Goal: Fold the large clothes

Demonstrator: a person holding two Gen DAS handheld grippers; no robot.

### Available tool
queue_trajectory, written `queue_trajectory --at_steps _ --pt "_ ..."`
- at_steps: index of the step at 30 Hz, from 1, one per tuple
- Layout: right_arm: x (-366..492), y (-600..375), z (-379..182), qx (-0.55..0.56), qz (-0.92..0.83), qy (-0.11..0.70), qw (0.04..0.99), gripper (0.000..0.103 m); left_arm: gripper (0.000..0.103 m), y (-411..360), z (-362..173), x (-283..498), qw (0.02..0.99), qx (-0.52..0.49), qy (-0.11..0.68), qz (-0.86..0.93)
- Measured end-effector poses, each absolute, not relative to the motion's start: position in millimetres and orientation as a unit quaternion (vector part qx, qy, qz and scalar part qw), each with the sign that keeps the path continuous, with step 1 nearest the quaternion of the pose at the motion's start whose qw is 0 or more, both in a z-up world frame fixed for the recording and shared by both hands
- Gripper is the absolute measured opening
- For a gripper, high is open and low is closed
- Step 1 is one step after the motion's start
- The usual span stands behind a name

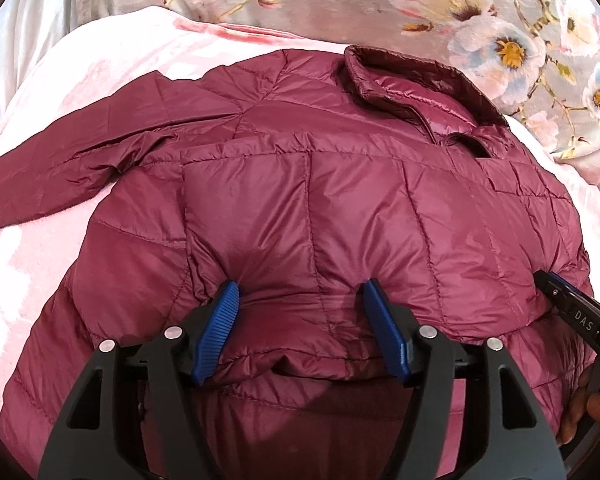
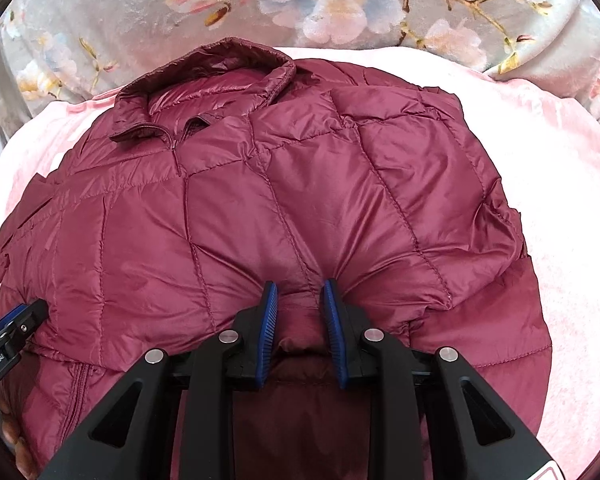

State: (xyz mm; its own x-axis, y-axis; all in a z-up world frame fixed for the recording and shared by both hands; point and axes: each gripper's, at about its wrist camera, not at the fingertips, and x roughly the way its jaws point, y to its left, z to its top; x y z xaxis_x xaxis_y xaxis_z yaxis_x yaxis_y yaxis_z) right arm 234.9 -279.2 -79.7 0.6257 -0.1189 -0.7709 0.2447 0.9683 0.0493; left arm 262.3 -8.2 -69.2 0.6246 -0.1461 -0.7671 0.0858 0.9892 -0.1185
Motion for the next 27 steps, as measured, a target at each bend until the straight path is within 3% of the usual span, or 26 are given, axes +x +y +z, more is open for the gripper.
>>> queue_trajectory --at_steps 6,12,14,17,27 --pt "235.3 -279.4 -78.6 0.075 -0.102 0.423 0.897 0.023 0.063 -8.3 -68.4 262.1 0.901 -0.039 0.428 -0.067" --pt "213.7 -243.6 -44.9 0.089 -0.074 0.415 0.903 0.033 0.065 32.6 -49.2 242.9 0.890 -0.134 0.429 -0.081" --pt "204.2 -222.0 -33.4 0.070 -0.054 0.404 0.910 0.040 0.075 60.8 -40.8 232.6 0.887 -0.169 0.424 -0.070" --pt "189.4 -186.8 -25.4 0.044 -0.020 0.394 0.918 0.049 0.080 121.4 -31.7 220.7 0.886 -0.222 0.407 -0.019" --pt "161.9 -129.9 -54.7 0.030 0.043 0.430 0.901 0.050 0.081 372.5 -38.7 196.2 0.829 -0.392 0.332 0.221"
